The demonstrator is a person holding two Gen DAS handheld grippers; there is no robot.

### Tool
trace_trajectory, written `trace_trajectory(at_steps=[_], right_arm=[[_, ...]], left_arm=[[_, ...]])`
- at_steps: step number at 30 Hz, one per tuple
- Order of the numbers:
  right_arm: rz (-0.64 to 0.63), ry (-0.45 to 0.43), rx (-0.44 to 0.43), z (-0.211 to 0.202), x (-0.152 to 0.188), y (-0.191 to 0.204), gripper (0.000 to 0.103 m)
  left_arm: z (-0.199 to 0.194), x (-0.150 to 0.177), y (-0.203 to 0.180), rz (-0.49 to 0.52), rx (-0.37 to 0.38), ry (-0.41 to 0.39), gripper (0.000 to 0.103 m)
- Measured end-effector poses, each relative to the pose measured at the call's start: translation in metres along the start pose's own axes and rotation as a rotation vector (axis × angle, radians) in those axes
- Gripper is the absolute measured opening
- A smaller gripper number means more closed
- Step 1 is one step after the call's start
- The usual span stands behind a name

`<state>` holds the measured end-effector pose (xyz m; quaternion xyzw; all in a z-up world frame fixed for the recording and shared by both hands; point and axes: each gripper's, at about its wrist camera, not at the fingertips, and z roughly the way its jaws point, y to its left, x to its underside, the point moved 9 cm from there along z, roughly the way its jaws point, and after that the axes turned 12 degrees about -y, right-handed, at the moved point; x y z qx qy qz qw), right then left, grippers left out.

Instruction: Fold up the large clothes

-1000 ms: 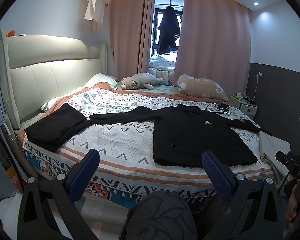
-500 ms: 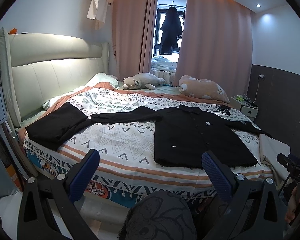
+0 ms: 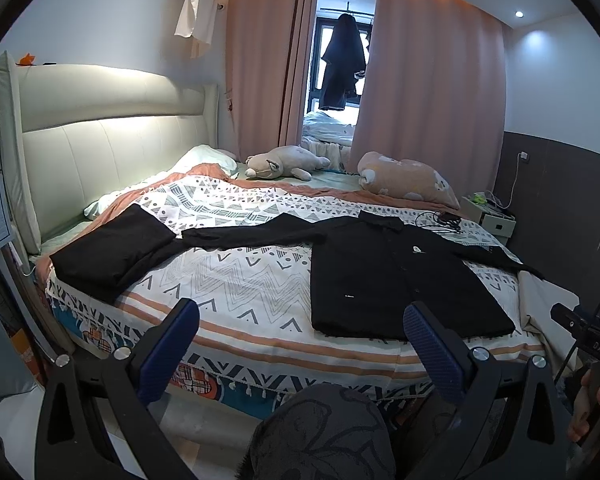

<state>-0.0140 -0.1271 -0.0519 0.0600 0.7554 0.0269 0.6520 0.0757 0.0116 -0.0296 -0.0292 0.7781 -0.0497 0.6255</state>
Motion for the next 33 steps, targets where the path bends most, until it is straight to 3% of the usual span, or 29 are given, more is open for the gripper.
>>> trace_trajectory(at_steps=[17, 26, 33], right_arm=[[-0.017, 0.030, -0.041, 0.092, -0.024, 0.025, 0.103], [-0.001, 0.057, -0.071, 0.155, -0.042, 0.025, 0.103], [0.005, 0.077, -0.090, 0.216, -0.057, 0.032, 0.103]], left_arm=[[0.070, -0.009, 0.028, -0.043, -0.050, 0.029, 0.103], [0.131, -0.016, 0.028, -0.069, -0.038, 0.082, 0.103], [0.178, -0.015, 0.043, -0.114, -0.079, 0.132, 0.103]])
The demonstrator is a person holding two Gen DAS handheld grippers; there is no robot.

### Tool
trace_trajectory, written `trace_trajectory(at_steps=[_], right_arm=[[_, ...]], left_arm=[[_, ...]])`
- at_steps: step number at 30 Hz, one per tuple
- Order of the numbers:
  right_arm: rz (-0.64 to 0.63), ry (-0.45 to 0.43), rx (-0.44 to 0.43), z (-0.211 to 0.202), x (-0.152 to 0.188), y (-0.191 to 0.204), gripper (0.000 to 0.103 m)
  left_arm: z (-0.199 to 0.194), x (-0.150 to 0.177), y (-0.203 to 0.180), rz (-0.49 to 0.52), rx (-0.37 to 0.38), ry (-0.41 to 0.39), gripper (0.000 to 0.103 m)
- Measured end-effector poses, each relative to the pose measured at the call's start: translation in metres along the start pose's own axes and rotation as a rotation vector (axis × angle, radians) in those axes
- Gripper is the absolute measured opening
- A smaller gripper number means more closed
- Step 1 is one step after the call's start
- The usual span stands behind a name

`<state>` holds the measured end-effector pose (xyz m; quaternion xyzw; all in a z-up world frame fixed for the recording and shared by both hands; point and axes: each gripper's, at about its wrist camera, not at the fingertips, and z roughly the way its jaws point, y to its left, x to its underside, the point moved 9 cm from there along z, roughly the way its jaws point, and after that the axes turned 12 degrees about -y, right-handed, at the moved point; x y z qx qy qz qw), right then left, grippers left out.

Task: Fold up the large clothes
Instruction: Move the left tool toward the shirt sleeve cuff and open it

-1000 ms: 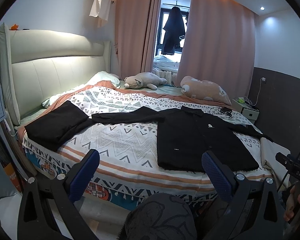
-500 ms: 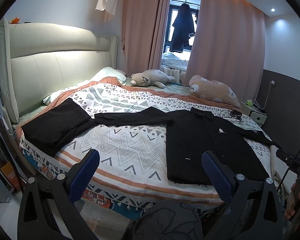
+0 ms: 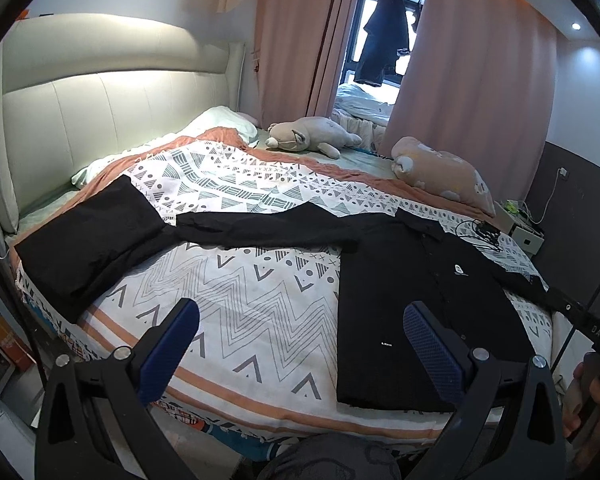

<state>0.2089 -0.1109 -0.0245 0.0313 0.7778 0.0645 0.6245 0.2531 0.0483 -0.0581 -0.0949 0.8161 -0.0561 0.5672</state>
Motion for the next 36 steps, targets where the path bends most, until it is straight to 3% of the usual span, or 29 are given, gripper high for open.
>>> trace_trajectory(at_steps=[13, 29, 36], right_arm=[[0.078, 0.045, -0.052, 0.107, -0.016, 0.010, 0.103], [0.060, 0.052, -0.166, 0.234, -0.050, 0.052, 0.103], [0.070, 0.108, -0.156, 0.284, -0.016, 0.035, 0.103]], left_arm=[[0.079, -0.013, 0.032, -0.044, -0.070, 0.058, 0.103], [0.157, -0.027, 0.092, -0.114, -0.178, 0.103, 0.103], [0.192, -0.034, 0.126, -0.102, -0.224, 0.128, 0.103]])
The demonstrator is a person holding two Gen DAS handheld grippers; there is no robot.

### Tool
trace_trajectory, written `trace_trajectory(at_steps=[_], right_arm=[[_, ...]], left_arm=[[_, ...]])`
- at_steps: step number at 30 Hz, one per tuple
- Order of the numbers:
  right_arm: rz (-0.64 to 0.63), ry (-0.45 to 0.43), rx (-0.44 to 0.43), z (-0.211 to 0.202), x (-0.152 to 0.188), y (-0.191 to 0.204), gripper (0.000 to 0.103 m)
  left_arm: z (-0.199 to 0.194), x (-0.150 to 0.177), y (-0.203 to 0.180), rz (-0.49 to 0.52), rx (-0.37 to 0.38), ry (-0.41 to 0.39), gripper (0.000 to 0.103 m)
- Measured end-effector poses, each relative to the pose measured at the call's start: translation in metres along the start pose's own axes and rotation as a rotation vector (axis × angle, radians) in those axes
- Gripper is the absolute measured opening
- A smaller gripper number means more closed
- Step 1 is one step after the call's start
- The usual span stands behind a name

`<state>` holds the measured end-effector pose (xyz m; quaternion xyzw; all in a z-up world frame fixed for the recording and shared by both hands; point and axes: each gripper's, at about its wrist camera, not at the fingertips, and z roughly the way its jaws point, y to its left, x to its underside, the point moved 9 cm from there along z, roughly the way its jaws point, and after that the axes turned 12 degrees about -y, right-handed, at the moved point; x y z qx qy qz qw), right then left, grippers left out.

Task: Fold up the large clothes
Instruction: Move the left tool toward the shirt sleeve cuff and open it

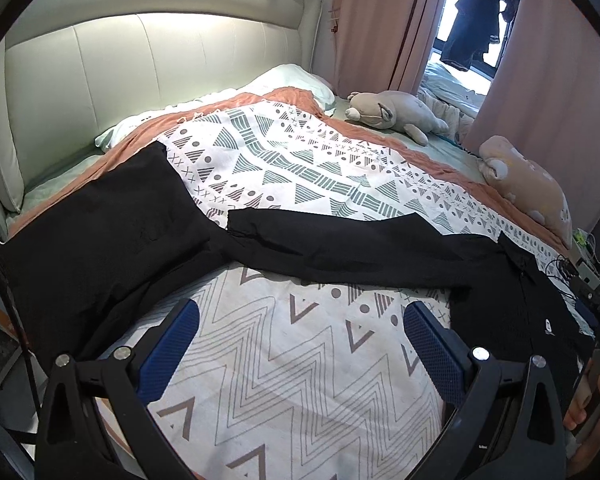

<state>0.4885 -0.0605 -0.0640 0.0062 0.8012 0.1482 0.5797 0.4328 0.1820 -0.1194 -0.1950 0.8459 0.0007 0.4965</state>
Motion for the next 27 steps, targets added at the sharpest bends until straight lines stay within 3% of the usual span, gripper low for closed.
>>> trace_trajectory(at_steps=[6, 12, 17, 20, 25, 27], right_arm=[[0.077, 0.103, 0.057, 0.034, 0.026, -0.045, 0.103], [0.143, 0.125, 0.109, 0.047, 0.022, -0.069, 0.103], [0.166, 0.142, 0.111, 0.054, 0.019, -0.050, 0.103], [0.170, 0.158, 0.100, 0.054, 0.025, -0.049, 0.103], [0.199, 0.173, 0.094, 0.062, 0.025, -0.055, 0.103], [0.209, 0.177, 0.096, 0.064, 0.026, -0.059, 0.103]], left_arm=[[0.055, -0.014, 0.009, 0.015, -0.024, 0.040, 0.103], [0.113, -0.019, 0.019, 0.012, -0.052, 0.117, 0.103], [0.160, -0.015, 0.024, 0.037, -0.063, 0.198, 0.103], [0.185, -0.006, 0.039, 0.042, -0.113, 0.232, 0.102], [0.213, 0.012, 0.056, 0.074, -0.163, 0.297, 0.095], [0.218, 0.016, 0.063, 0.104, -0.206, 0.305, 0.087]])
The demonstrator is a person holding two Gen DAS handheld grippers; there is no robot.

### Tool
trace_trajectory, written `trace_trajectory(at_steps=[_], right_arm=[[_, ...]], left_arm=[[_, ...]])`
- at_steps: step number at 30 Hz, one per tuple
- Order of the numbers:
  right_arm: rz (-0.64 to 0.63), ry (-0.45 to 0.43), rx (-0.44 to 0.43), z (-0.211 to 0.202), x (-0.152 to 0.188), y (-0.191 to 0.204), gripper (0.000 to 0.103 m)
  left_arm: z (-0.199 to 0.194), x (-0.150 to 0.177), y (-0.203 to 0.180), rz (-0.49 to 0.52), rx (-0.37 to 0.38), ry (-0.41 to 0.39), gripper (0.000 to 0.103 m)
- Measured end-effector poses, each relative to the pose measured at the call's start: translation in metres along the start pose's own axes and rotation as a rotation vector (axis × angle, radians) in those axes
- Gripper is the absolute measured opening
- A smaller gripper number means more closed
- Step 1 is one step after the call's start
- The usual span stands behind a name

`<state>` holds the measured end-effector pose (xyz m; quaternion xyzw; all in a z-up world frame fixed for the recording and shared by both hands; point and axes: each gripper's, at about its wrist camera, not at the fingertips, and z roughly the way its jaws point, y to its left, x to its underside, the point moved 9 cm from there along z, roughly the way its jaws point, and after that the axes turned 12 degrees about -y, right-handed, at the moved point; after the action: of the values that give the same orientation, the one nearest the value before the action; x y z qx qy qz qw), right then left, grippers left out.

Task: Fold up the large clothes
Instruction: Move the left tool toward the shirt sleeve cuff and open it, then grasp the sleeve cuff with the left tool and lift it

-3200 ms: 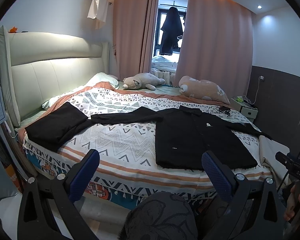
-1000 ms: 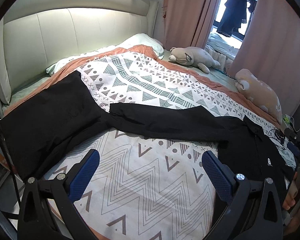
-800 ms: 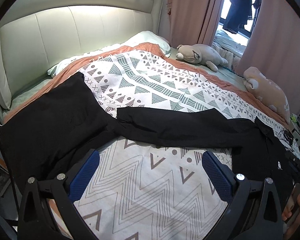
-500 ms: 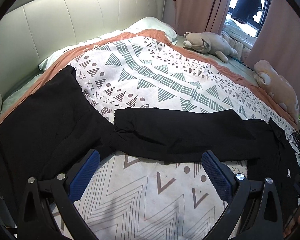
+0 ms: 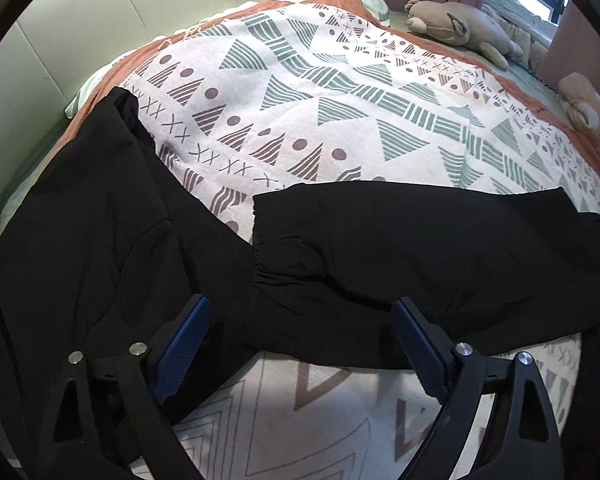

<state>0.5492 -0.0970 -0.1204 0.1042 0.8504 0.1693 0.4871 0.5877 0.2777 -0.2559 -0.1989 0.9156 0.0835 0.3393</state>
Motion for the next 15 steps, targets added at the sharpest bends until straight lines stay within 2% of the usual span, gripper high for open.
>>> trace_trajectory(at_steps=[1, 2, 8, 11, 12, 14, 15], right_arm=[[0.004, 0.003, 0.000, 0.001, 0.000, -0.001, 0.103], [0.006, 0.008, 0.002, 0.002, 0.001, -0.002, 0.103], [0.007, 0.017, 0.006, 0.004, 0.002, -0.003, 0.103], [0.006, 0.020, 0.010, 0.006, 0.004, -0.003, 0.103], [0.005, 0.021, 0.012, 0.007, 0.004, -0.004, 0.103], [0.001, 0.022, 0.016, 0.008, 0.005, -0.004, 0.103], [0.000, 0.020, 0.020, 0.008, 0.005, -0.006, 0.103]], left_arm=[[0.003, 0.001, 0.003, 0.010, -0.021, 0.003, 0.081], [0.007, 0.003, 0.003, 0.020, -0.030, 0.013, 0.080], [0.024, 0.019, -0.003, 0.105, -0.050, 0.087, 0.080], [0.030, 0.021, -0.002, 0.124, -0.061, 0.090, 0.079], [0.030, 0.019, -0.001, 0.123, -0.065, 0.085, 0.076], [0.029, 0.016, 0.000, 0.137, -0.077, 0.081, 0.057], [0.028, 0.016, -0.001, 0.155, -0.084, 0.080, 0.052]])
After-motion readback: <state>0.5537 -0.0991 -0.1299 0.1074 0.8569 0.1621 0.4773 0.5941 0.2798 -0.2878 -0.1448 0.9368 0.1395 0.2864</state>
